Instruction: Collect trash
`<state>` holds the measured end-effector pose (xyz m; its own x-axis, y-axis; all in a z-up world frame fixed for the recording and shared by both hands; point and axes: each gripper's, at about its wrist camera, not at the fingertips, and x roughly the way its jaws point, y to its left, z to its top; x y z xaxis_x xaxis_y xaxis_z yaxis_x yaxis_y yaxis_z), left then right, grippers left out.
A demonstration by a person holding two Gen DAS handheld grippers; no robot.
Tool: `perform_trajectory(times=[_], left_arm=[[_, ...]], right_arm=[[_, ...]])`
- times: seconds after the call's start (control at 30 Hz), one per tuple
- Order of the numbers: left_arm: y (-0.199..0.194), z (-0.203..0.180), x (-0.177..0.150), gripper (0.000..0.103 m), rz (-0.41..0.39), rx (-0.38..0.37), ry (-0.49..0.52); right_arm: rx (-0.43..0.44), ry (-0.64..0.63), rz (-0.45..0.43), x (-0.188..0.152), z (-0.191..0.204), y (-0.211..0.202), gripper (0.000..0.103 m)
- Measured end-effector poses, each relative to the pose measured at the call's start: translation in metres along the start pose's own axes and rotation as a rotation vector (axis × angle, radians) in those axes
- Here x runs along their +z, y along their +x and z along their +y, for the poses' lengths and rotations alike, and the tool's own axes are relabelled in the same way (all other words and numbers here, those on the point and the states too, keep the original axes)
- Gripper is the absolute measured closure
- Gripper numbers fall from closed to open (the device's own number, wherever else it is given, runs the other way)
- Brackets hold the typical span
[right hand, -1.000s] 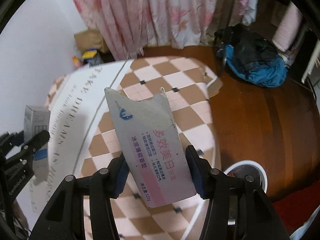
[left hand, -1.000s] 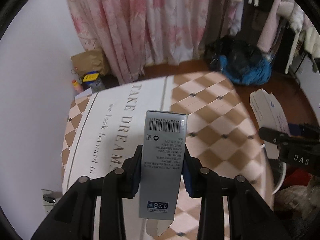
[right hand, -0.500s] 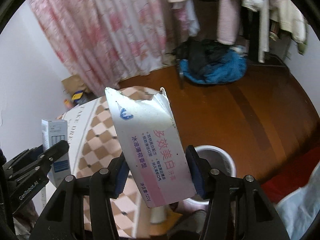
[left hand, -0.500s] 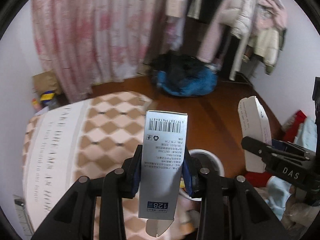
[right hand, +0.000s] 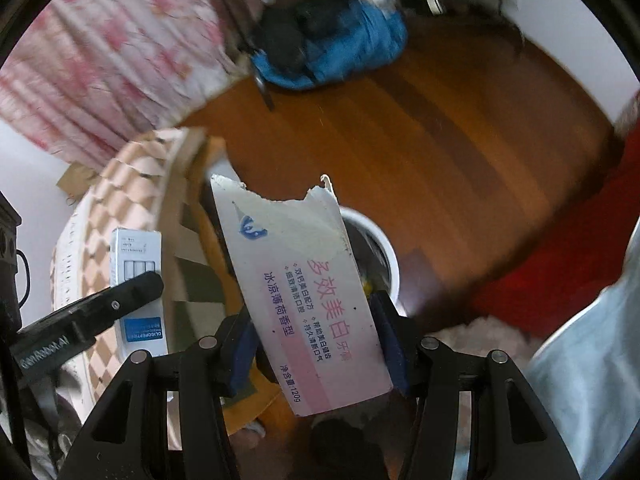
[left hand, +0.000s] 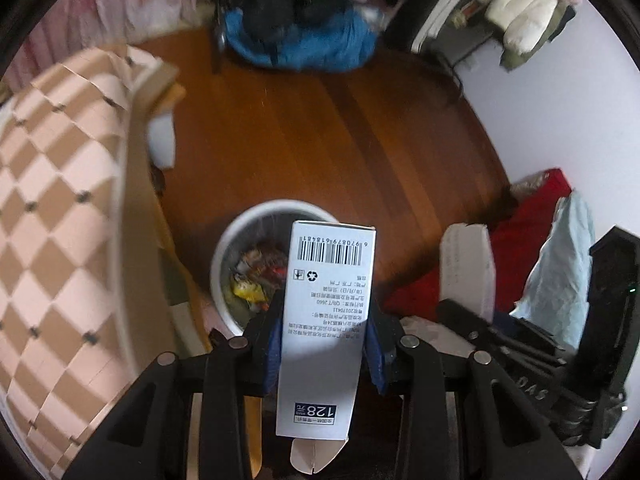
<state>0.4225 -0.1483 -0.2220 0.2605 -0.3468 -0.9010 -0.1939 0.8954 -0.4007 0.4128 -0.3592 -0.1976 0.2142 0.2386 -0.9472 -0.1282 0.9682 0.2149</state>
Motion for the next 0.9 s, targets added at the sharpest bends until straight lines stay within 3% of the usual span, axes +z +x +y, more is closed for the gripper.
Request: perform_trajectory(times=[0.2,0.27,0.33,0.37,0.47,0.53,0.57,0.9], left_arm=[[0.045,-0.003,0.016,0.065,0.080,0.084,0.022],[0.054,0.001,0.021,0.032,0.088,0.098,0.014],[0.057,0.005,0.021,0.007,0.086,0.098,-0.001],[0.057,0.007,0.020,0.004,0.084,0.109,-0.007],[0.054,0.013,0.016,0.004,0.074,0.138,-0.008],[0.049,0.017,0.012,0.004,0.060,0.163,-0.007],[0.045,0.018,0.009,0.004,0.047,0.180,-0.005],[0.005,0.010,-0.032,0.004,-0.047,0.293,0.023]], right_arm=[[0.009,0.065,0.124,0.002,-0.037,0.078,0.047],[0.007,0.074,0.154,0.003,-0.045,0.098,0.046],[0.004,0.087,0.191,0.009,-0.043,0.123,0.045],[0.002,0.092,0.207,0.010,-0.042,0.130,0.045],[-0.007,0.090,0.241,0.013,-0.039,0.152,0.038],[-0.012,0.089,0.238,0.016,-0.035,0.156,0.004],[-0.007,0.091,0.233,0.015,-0.034,0.155,0.000],[-0.138,0.035,0.192,-0.005,-0.019,0.101,0.000]])
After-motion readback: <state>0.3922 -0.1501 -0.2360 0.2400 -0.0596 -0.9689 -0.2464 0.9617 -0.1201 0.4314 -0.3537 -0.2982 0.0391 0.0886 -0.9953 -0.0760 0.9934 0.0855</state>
